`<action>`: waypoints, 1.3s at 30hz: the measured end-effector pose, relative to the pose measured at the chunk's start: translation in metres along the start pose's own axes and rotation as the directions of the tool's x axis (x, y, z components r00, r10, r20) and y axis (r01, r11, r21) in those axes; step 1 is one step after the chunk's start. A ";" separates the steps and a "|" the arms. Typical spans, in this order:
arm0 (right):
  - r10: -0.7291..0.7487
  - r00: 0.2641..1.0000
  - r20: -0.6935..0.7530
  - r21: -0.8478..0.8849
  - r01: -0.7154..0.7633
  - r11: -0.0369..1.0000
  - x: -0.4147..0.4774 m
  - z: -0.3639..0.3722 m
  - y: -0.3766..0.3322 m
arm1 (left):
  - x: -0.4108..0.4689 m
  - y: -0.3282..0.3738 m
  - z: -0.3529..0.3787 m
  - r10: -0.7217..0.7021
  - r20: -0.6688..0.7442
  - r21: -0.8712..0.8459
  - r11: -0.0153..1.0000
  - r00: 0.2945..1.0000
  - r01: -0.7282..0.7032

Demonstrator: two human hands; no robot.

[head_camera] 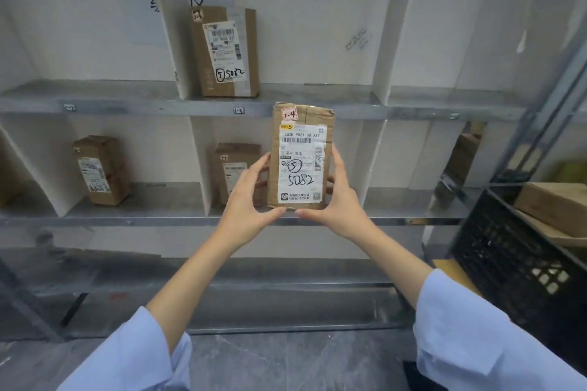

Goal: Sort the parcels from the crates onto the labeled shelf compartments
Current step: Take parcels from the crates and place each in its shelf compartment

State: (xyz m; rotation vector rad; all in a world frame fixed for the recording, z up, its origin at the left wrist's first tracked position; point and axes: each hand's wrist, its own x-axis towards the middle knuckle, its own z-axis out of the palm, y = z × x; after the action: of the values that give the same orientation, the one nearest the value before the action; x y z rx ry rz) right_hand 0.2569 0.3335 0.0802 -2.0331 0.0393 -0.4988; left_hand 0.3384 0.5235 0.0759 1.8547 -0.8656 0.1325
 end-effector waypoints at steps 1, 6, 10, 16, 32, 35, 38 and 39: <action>0.001 1.000 -0.022 -0.012 -0.001 1.000 0.003 -0.011 0.004 | 0.009 0.004 0.009 0.017 0.015 -0.003 1.000 1.000 -0.017; -0.015 0.995 -0.097 -0.058 0.009 0.998 0.019 -0.070 0.029 | 0.056 0.019 0.058 0.072 0.080 -0.023 0.997 0.994 -0.070; -0.038 0.988 -0.150 -0.093 0.024 0.995 0.037 -0.125 0.051 | 0.102 0.036 0.100 0.116 0.128 -0.013 0.993 0.985 -0.116; -0.075 0.977 -0.199 -0.185 0.038 0.982 0.069 -0.226 0.080 | 0.174 0.063 0.165 0.156 0.148 0.055 0.985 0.977 -0.165; -0.108 0.958 -0.264 -0.215 0.051 0.975 0.221 -0.354 0.117 | 0.265 0.061 0.209 0.170 -0.022 0.778 0.621 0.985 -0.090; -0.111 0.972 -0.206 -0.240 0.060 0.969 0.253 -0.346 0.127 | 0.271 0.057 0.211 0.143 -0.025 0.804 0.591 0.989 -0.066; -0.119 0.981 -0.152 -0.245 0.079 0.966 0.278 -0.336 0.137 | 0.275 0.056 0.212 0.123 -0.034 0.819 0.573 0.992 -0.043; -0.123 0.981 -0.147 -0.248 0.083 0.965 0.285 -0.333 0.140 | 0.275 0.055 0.212 0.118 -0.035 0.821 0.570 0.992 -0.039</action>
State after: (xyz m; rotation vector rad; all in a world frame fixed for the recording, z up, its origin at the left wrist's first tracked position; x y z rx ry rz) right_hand 0.4210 -0.0811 0.1938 -2.2353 0.0964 -0.7558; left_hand 0.4451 0.1961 0.1482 2.6526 -0.8962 0.7958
